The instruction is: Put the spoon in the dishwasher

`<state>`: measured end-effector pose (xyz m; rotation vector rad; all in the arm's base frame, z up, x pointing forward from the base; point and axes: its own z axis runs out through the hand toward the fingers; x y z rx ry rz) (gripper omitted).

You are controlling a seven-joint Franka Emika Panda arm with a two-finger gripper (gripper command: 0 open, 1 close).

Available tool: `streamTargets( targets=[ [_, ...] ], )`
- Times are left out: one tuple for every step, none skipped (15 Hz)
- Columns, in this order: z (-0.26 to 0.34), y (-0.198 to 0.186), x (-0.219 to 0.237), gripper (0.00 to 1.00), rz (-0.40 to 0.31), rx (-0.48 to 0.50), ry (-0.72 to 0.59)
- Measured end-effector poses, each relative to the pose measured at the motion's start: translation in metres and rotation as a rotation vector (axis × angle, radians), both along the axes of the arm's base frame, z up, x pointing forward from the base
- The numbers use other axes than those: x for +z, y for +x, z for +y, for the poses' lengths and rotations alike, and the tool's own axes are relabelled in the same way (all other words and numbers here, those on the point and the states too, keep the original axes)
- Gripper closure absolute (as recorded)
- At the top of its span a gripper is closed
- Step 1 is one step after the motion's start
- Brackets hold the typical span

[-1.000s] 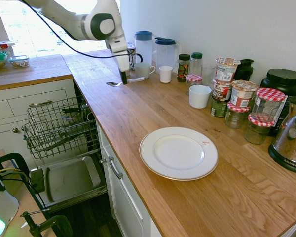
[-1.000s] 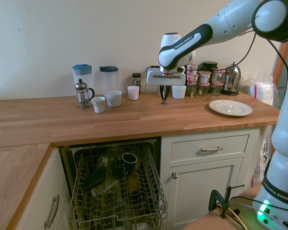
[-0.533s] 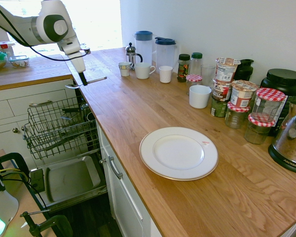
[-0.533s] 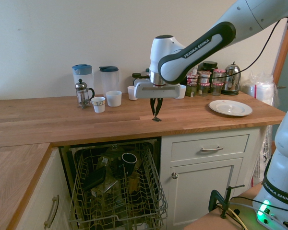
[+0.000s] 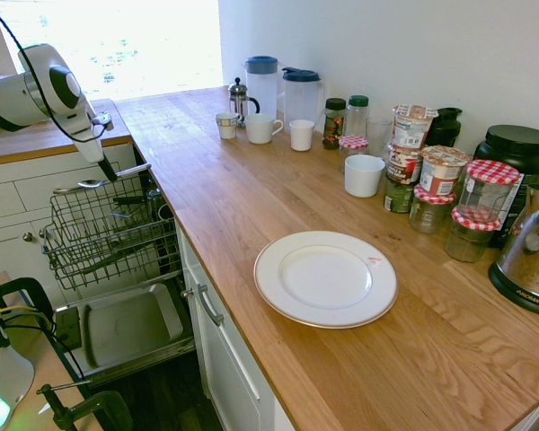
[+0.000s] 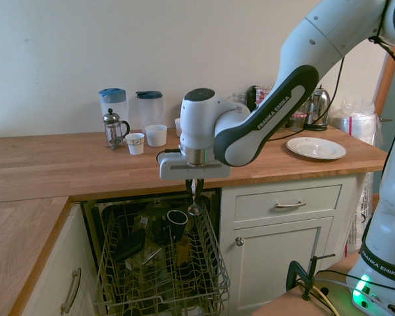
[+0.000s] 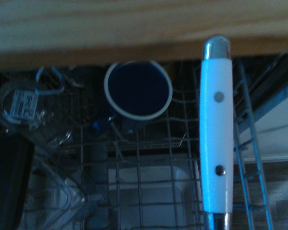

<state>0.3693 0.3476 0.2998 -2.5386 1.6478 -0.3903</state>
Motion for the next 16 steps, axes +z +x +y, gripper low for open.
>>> streamTargets(
  targets=[
    [0.009,-0.007,-0.011,1.0,0.014,0.02,-0.004],
    [0.016,-0.012,-0.021,1.0,0.031,0.039,-0.008],
    [0.021,-0.013,-0.031,1.0,0.049,0.049,-0.01],
    [0.023,-0.011,-0.042,1.0,0.067,0.056,-0.01],
    [0.022,-0.005,-0.053,1.0,0.087,0.064,-0.009],
    [0.019,0.002,-0.065,1.0,0.108,0.073,-0.007],
    [0.014,0.012,-0.077,1.0,0.131,0.081,-0.002],
    [0.01,0.022,-0.09,1.0,0.157,0.088,0.0],
    [0.008,0.03,-0.102,1.0,0.183,0.094,0.004],
    [0.008,0.037,-0.113,1.0,0.208,0.099,0.009],
    [0.008,0.041,-0.123,1.0,0.23,0.103,0.015],
    [0.008,0.043,-0.132,1.0,0.249,0.106,0.02],
    [0.008,0.043,-0.14,1.0,0.266,0.108,0.024],
    [0.008,0.041,-0.147,1.0,0.28,0.109,0.031],
    [0.007,0.04,-0.153,1.0,0.292,0.109,0.033],
    [0.006,0.039,-0.157,1.0,0.303,0.109,0.034]
  ],
)
